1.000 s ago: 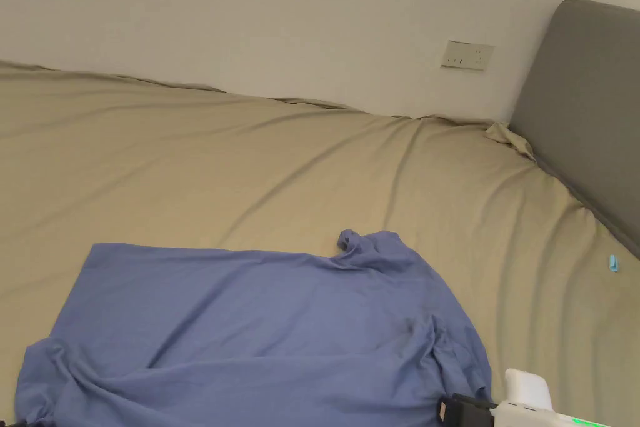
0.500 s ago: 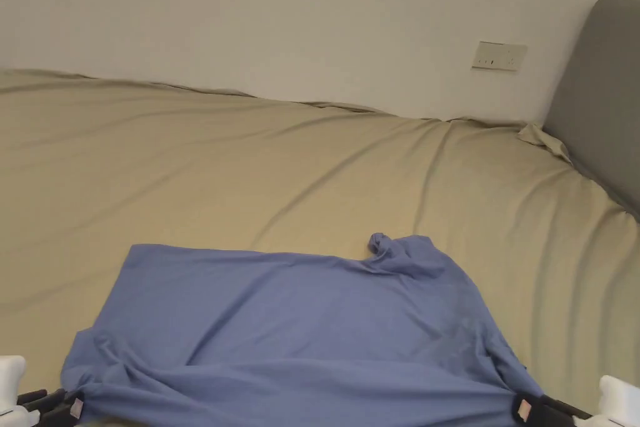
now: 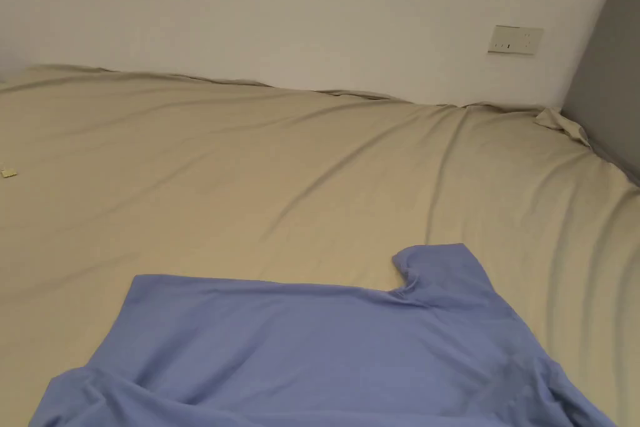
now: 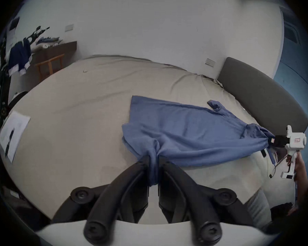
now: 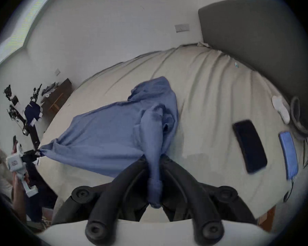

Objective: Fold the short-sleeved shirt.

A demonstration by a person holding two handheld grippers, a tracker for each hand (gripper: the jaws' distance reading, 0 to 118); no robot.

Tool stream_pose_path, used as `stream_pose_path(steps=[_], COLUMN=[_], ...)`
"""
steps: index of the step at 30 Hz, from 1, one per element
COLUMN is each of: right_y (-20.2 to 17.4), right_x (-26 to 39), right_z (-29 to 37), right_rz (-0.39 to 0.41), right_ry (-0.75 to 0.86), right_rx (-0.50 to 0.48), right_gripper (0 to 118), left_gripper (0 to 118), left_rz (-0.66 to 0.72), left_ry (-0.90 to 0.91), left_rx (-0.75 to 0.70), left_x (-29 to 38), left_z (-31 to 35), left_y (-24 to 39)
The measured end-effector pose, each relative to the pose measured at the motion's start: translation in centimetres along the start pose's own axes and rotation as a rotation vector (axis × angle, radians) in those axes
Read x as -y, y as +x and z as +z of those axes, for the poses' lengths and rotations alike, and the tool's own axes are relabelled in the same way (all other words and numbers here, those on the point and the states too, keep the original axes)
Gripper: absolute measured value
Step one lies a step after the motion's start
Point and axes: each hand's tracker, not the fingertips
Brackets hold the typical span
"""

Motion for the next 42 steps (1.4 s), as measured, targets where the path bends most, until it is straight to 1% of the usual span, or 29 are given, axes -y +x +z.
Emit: stream_pose_path(steps=[2, 3, 5, 7, 9, 13, 15, 16, 17, 18, 19, 20, 21, 24, 26, 27, 28, 29, 30, 31, 32, 33, 34, 35, 36, 38, 39, 41, 42], right_y=[0.2, 0.5, 1.5, 2.5, 3.4, 4.7, 4.9, 4.7, 4.5, 4.2, 3.7, 3.1, 2.2, -1.3, -3.8, -4.9, -5.9, -6.4, -7.1, -7.8, -8.3, -8.3, -8.7, -9.0, -9.3, -9.6, -9.8, -9.8, -9.7], right_x=[2.4, 3.5, 5.7, 7.6, 9.1, 10.5, 10.4, 10.2, 9.8, 9.4, 9.1, 8.7, 8.2, 6.5, 5.1, 4.3, 3.6, 3.1, 2.6, 2.3, 2.0, 1.4, 0.9, 0.5, 0.1, -0.7, -1.1, -1.8, -2.0], right_z=[0.7, 1.0, 0.9, 0.1, -0.8, -1.5, -1.2, -0.9, -0.1, 0.7, 1.9, 3.2, 4.5, 6.1, 5.6, 4.8, 4.0, 2.9, 1.9, 1.0, 0.5, -0.1, -0.7, -1.1, -1.3, -1.6, -1.8, -2.1, -2.3], right_rz=[0.009, -0.005, -0.068, -0.129, -0.127, -0.251, -0.268, -0.26, -0.219, -0.176, -0.131, -0.09, -0.025, 0.148, 0.22, 0.249, 0.277, 0.3, 0.31, 0.312, 0.303, 0.281, 0.267, 0.262, 0.264, 0.281, 0.291, 0.309, 0.315], right_ry=[-0.024, -0.046, -0.077, -0.091, -0.082, -0.052, -0.049, -0.052, -0.064, -0.06, -0.029, 0.029, 0.095, 0.254, 0.301, 0.299, 0.3, 0.299, 0.309, 0.329, 0.352, 0.335, 0.324, 0.323, 0.324, 0.329, 0.331, 0.326, 0.322], right_rx=[0.012, 0.02, 0.013, 0.024, 0.033, 0.021, 0.006, 0.01, 0.054, 0.095, 0.116, 0.125, 0.129, 0.143, 0.178, 0.187, 0.182, 0.17, 0.161, 0.166, 0.159, 0.126, 0.099, 0.102, 0.105, 0.088, 0.088, 0.086, 0.088], right_gripper=[9, 9, 9, 9, 10, 10, 12, 26, 51, 83, 105, 103, 103, 103, 100, 91, 60, 27, 6, 6, 5, 5, 5, 5, 5, 5, 5, 5, 5], left_gripper=[7, 7, 7, 7, 7, 7, 7, 8, 15, 25, 57, 90, 106, 106, 106, 106, 104, 96, 73, 16, 0, 0, 0, 0, 0, 0, 3, 38, 49], left_rz=[0.035, 0.053, 0.102, 0.11, 0.094, 0.127, 0.128, 0.125, 0.125, 0.13, 0.139, 0.146, 0.152, 0.135, 0.097, 0.074, 0.045, 0.01, -0.019, -0.043, -0.068, -0.095, -0.098, -0.103, -0.094, -0.137, -0.149, -0.145, -0.118], left_ry=[-0.056, -0.076, -0.121, -0.146, -0.171, -0.147, -0.135, -0.136, -0.131, -0.116, -0.086, -0.049, 0.005, 0.177, 0.232, 0.253, 0.28, 0.294, 0.295, 0.296, 0.298, 0.267, 0.261, 0.237, 0.245, 0.227, 0.219, 0.15, 0.113], left_rx=[-0.019, -0.022, -0.017, -0.021, -0.023, -0.006, 0.003, 0.006, -0.003, -0.037, -0.051, -0.065, -0.054, -0.067, -0.096, -0.11, -0.109, -0.103, -0.099, -0.111, -0.127, -0.162, -0.152, -0.129, -0.137, -0.172, -0.188, -0.18, -0.18], left_x=[2.5, 3.8, 6.1, 7.9, 8.8, 9.2, 8.9, 8.7, 8.4, 8.2, 7.9, 7.5, 7.0, 4.8, 2.9, 1.9, 1.0, 0.3, 0.8, -0.1, -0.8, -1.8, -2.5, -3.6, -4.6, -6.8, -8.0, -10.5, -11.8], left_z=[0.5, 0.8, 0.8, 0.3, -0.4, -0.5, -0.2, 0.0, 0.6, 1.3, 2.4, 3.4, 4.5, 6.7, 6.5, 6.0, 5.3, 4.6, 2.9, 1.9, 1.0, -0.1, -1.6, -2.5, -3.6, -5.9, -7.5, -11.3, -13.1], left_y=[-0.4, -0.6, -1.0, -1.2, -1.3, -2.0, -2.1, -1.9, -1.5, -1.4, -1.1, -0.8, -0.5, 1.3, 2.5, 3.2, 3.8, 4.3, 3.3, 3.9, 4.3, 4.6, 5.2, 5.2, 5.3, 5.4, 5.0, 3.8, 3.1])
